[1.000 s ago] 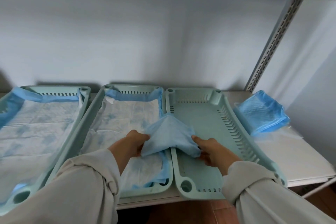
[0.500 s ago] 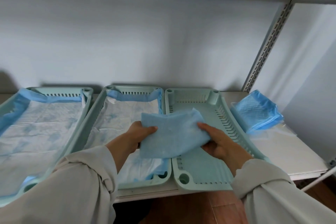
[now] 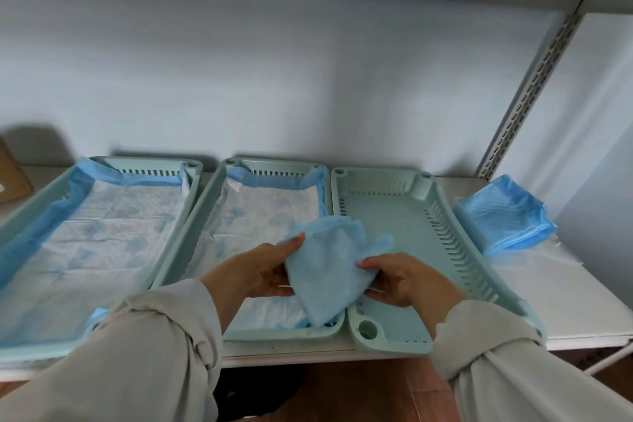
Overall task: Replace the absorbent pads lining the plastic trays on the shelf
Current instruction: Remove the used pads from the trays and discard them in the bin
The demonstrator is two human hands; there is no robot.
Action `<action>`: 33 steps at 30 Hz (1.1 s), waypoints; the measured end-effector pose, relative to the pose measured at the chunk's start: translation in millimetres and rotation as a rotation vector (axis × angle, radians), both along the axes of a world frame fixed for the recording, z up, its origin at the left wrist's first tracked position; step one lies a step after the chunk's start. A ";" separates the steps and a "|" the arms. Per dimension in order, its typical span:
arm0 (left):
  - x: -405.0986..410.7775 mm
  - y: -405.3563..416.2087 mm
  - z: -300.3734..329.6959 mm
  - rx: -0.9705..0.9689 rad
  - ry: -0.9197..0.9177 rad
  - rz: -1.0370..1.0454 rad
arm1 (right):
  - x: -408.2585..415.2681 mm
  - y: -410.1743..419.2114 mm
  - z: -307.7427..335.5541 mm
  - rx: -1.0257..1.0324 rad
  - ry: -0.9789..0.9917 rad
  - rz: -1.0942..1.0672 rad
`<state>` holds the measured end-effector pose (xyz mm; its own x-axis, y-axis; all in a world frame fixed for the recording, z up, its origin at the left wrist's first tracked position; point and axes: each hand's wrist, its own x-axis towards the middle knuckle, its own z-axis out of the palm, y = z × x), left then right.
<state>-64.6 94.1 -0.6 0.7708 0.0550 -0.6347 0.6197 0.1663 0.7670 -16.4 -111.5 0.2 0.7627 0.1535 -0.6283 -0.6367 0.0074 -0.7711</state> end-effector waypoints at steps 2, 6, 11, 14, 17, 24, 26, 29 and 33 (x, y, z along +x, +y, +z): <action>0.6 2.6 -0.6 0.004 0.017 0.012 | 5.0 3.4 7.5 0.007 -0.158 -0.056; 7.1 4.6 1.0 0.070 -0.024 -0.079 | 11.4 5.1 24.3 0.090 -0.138 0.023; 10.3 7.5 15.3 0.018 -0.068 -0.034 | 12.6 11.8 32.5 -0.042 -0.272 0.224; 9.1 12.2 18.2 -0.043 -0.078 -0.037 | 12.5 15.4 41.7 -0.005 -0.312 0.279; 8.9 14.2 21.9 0.005 -0.160 0.030 | 10.3 18.7 46.3 -0.066 -0.320 0.287; 9.5 18.6 36.0 0.153 -0.303 0.185 | 9.4 17.8 48.5 -0.078 -0.382 0.102; 9.4 19.2 39.2 0.244 -0.321 0.232 | 8.6 20.7 51.1 -0.087 -0.418 0.077; 9.2 20.9 42.9 0.463 -0.344 0.254 | 5.9 22.4 56.0 -0.143 -0.494 0.193; 7.7 27.3 50.5 0.472 -0.435 0.163 | -2.4 25.6 59.4 -0.270 -0.575 0.349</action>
